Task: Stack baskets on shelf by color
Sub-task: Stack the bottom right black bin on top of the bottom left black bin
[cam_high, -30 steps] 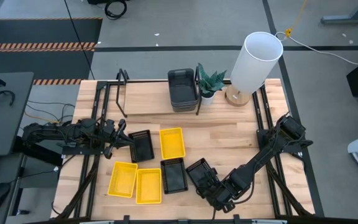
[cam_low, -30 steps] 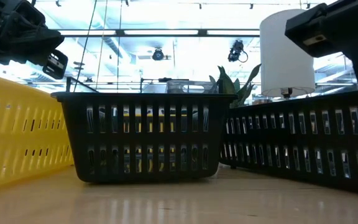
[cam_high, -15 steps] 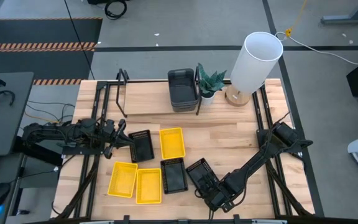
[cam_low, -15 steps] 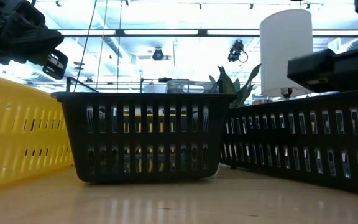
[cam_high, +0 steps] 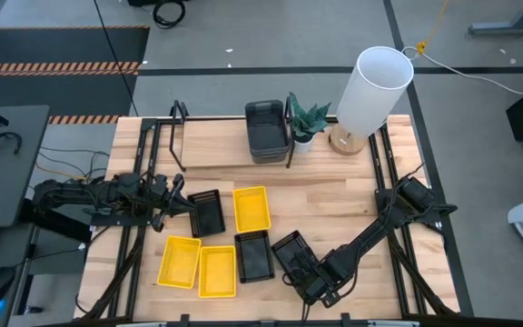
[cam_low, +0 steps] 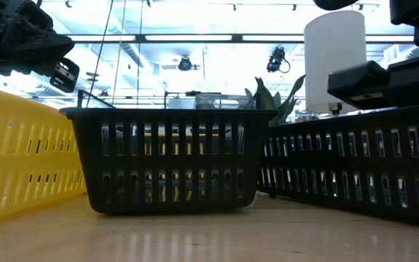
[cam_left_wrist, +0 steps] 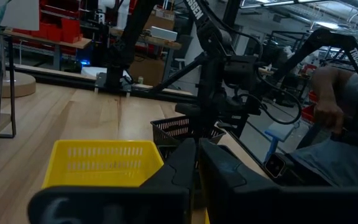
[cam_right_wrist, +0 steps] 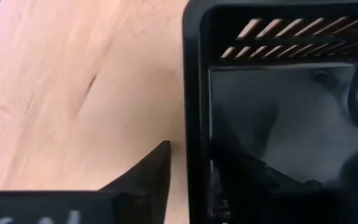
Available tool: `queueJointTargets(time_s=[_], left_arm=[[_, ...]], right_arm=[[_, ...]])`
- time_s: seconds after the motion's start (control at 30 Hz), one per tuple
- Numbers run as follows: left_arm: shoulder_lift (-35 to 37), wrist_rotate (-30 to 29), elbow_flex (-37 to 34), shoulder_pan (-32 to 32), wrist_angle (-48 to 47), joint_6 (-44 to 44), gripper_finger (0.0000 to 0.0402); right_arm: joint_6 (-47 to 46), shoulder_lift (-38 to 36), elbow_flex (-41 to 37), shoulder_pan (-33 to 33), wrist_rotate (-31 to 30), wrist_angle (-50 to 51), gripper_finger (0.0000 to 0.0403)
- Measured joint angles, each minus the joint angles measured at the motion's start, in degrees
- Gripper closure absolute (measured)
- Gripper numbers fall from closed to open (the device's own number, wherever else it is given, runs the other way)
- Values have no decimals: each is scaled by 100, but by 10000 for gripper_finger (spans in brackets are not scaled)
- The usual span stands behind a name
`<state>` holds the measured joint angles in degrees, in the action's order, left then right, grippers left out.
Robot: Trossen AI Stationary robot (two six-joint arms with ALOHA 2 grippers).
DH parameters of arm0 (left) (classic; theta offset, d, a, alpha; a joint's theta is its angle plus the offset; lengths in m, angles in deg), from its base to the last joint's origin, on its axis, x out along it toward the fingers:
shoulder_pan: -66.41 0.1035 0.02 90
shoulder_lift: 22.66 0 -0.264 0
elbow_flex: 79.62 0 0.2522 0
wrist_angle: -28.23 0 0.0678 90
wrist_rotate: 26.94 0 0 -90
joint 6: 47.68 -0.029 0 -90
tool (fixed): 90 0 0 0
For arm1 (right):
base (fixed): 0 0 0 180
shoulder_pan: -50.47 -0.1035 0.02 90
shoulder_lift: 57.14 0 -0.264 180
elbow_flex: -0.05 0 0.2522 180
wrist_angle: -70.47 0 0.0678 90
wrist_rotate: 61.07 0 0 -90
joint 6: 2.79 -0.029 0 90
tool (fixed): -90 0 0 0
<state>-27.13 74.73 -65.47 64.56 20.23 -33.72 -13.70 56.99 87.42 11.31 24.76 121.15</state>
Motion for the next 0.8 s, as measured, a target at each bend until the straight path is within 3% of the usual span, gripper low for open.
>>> queueJointTargets(time_s=[0.33, 0.6, 0.8], left_arm=[[-1, -1, -1, 0, -2, 0, 366], [0, -1, 1, 0, -3, 0, 372], [0, -1, 1, 0, -2, 2, 369]], right_arm=[[88, -11, 279, 1, 49, 491, 393], [108, -13, 775, 2, 78, 945, 397], [-10, -11, 1222, 2, -305, 1721, 398]])
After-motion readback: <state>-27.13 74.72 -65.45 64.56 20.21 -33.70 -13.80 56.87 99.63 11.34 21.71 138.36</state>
